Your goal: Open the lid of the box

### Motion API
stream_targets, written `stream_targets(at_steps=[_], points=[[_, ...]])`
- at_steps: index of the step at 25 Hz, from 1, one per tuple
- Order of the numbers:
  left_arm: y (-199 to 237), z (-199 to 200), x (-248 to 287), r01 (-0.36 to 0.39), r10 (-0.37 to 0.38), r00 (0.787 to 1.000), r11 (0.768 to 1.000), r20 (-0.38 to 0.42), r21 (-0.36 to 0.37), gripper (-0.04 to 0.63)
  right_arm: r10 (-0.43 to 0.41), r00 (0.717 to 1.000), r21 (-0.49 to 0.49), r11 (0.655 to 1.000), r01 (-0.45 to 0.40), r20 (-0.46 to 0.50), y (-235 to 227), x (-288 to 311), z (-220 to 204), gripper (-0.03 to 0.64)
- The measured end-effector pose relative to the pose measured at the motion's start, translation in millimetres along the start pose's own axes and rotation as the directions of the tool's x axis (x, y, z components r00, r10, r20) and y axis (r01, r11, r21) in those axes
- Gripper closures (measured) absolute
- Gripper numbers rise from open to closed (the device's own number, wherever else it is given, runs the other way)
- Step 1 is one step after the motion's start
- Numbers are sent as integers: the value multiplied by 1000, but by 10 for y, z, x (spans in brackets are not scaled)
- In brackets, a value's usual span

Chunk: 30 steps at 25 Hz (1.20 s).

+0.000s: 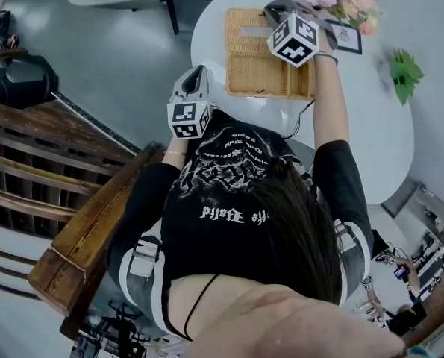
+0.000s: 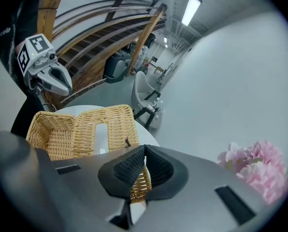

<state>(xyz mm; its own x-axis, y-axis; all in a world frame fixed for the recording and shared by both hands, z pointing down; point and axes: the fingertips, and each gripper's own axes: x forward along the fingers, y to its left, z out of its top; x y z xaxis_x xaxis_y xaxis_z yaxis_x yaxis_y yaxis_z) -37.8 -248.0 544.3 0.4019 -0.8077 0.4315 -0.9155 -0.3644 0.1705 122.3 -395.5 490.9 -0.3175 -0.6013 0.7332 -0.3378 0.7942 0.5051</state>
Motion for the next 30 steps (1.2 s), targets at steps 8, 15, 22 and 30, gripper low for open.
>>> stream_targets(at_steps=[8,15,22,30], points=[[34,14,53,0,0,1000,1000,-7,-1,571,36,999,19,999,-36,-8,22,166,-74,583],[67,-29,81,-12,12,1000,1000,-19,-9,571,51,999,33,998,-50,-20,45,313,-145,583],[71,-25,125,-16,16,1000,1000,-24,-14,571,92,996,48,995,-91,-20,65,418,-215,583],[97,-1,163,-19,19,999,1000,-29,-11,571,143,989,65,988,-141,-31,125,537,-278,583]])
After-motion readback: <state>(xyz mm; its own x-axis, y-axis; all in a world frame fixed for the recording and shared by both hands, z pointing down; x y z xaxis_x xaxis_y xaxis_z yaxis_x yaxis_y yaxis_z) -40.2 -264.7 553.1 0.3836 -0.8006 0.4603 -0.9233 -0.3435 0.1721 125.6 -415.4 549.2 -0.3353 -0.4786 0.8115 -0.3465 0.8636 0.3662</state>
